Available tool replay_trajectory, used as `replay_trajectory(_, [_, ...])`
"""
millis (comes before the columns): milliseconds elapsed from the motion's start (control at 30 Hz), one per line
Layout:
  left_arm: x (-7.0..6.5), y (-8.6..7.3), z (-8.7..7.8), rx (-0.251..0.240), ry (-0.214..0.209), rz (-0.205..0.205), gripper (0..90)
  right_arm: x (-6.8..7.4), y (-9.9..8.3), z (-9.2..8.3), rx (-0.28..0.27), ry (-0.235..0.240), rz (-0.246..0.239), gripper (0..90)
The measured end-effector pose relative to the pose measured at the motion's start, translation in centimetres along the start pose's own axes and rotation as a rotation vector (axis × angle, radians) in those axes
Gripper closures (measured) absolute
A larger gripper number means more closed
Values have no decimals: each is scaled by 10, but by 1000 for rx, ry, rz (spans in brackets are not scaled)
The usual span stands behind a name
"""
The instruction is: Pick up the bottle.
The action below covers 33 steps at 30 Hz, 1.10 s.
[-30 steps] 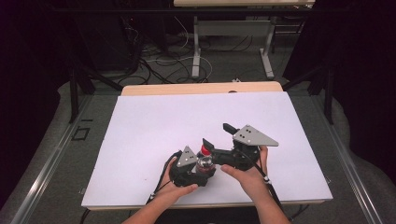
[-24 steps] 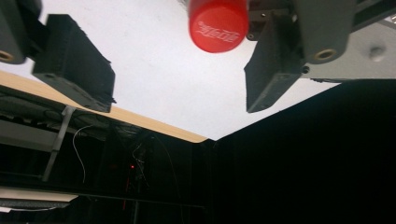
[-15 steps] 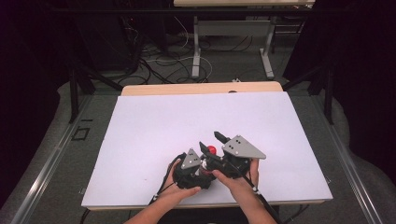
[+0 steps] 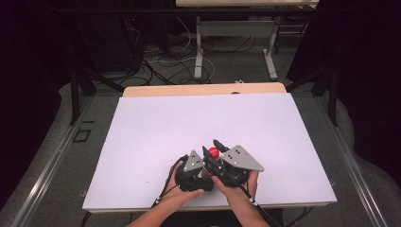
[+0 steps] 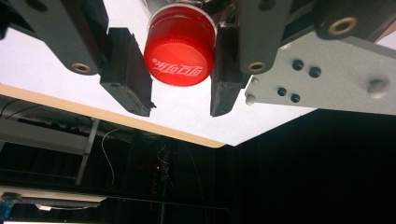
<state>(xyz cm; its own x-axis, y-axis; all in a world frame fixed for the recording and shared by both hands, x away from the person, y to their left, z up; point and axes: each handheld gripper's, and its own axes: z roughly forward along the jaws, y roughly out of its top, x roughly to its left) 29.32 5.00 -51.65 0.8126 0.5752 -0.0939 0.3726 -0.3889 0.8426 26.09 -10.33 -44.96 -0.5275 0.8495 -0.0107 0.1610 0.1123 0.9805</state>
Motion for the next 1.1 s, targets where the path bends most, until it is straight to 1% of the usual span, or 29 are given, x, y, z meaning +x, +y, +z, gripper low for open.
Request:
replay_trajectory(100, [0,0,0,4,-2,-2,293,1,-2,1,-6,-8,-23,605])
replay_trajectory(133, [0,0,0,8,-4,-10,292,2,-2,1,-13,-14,-33,607])
replay_trajectory(167, [0,0,-1,4,-7,-6,292,2,-3,1,-23,-21,-42,608])
replay_trajectory(200, [0,0,-1,-2,-12,-7,292,3,-4,0,-24,-20,-51,609])
replay_trajectory(233, [0,1,-2,12,-22,-3,292,3,-4,0,-34,-17,-57,610])
replay_trajectory(267, [0,0,-1,-1,-14,-2,293,3,-4,-1,-36,-13,-62,612])
replay_trajectory(300, [0,0,-1,1,-16,0,293,3,-4,-1,-37,-8,-59,612])
replay_trajectory(367, [2,1,-2,16,-27,5,294,0,-4,-1,-32,13,-51,613])
replay_trajectory(400, [2,0,-2,4,-19,4,294,-3,-3,0,-32,29,-55,613])
replay_trajectory(467, [3,1,-3,4,-16,9,294,-9,-2,1,-27,72,-43,614])
replay_trajectory(500, [4,2,-5,4,-20,6,295,-12,0,2,-19,111,-25,616])
replay_trajectory(533, [5,2,-6,4,-27,7,295,-16,1,3,-24,152,-13,616])
replay_trajectory(567, [6,2,-8,2,-28,14,295,-21,3,4,-17,183,-2,617])
replay_trajectory(600, [7,3,-9,0,-40,15,295,-26,4,6,-17,233,7,617])
replay_trajectory(633, [7,3,-10,-10,-42,12,295,-30,6,7,-14,278,-4,617])
replay_trajectory(667, [8,3,-11,-8,-55,16,295,-34,7,8,-4,318,11,617])
replay_trajectory(700, [9,4,-12,-13,-61,24,295,-38,9,10,-4,381,-5,618])
replay_trajectory(733, [9,4,-13,-17,-79,21,295,-41,11,12,-10,432,-34,618])
replay_trajectory(767, [9,4,-14,-19,-87,26,295,-45,13,13,-7,488,-56,618])
replay_trajectory(833, [8,6,-15,-31,-95,30,294,-51,17,18,-15,610,-117,618])
replay_trajectory(867, [8,6,-15,-36,-97,36,295,-55,19,20,-12,660,-122,617])
replay_trajectory(933, [8,7,-16,-42,-101,38,294,-61,24,26,-6,756,-154,617])
replay_trajectory(1000, [8,7,-17,-38,-108,38,294,-66,27,32,-2,827,-171,617])
replay_trajectory(1067, [9,6,-16,-38,-105,37,294,-70,28,37,5,870,-175,617])
replay_trajectory(1100, [9,6,-16,-36,-112,27,294,-71,28,38,16,888,-172,617])
